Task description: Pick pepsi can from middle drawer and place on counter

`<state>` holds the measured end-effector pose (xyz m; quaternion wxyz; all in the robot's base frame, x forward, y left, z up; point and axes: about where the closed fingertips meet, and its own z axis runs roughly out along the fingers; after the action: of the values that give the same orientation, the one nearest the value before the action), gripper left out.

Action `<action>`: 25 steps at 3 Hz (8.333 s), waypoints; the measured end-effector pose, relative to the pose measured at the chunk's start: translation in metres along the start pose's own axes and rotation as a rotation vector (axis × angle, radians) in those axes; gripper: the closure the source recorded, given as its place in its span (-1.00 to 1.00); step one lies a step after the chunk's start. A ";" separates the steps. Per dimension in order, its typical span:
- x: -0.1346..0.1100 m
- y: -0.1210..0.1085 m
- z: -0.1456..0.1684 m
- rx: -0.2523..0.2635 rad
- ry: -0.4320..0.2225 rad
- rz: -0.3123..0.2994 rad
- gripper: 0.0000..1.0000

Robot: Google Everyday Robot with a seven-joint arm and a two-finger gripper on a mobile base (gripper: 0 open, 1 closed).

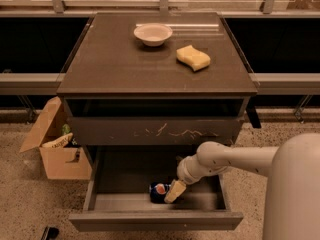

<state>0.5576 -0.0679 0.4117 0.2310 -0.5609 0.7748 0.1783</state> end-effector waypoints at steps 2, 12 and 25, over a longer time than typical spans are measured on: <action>0.004 0.004 0.030 -0.010 0.059 -0.006 -1.00; -0.058 0.077 -0.190 0.028 -0.337 -0.353 1.00; -0.367 -0.117 -0.352 0.192 -0.466 -0.522 0.26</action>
Offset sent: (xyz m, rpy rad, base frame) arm 0.0014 0.0179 -0.0371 -0.0786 0.0307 0.0133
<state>0.7100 -0.0036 0.9062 0.4905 -0.6601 0.5452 0.1626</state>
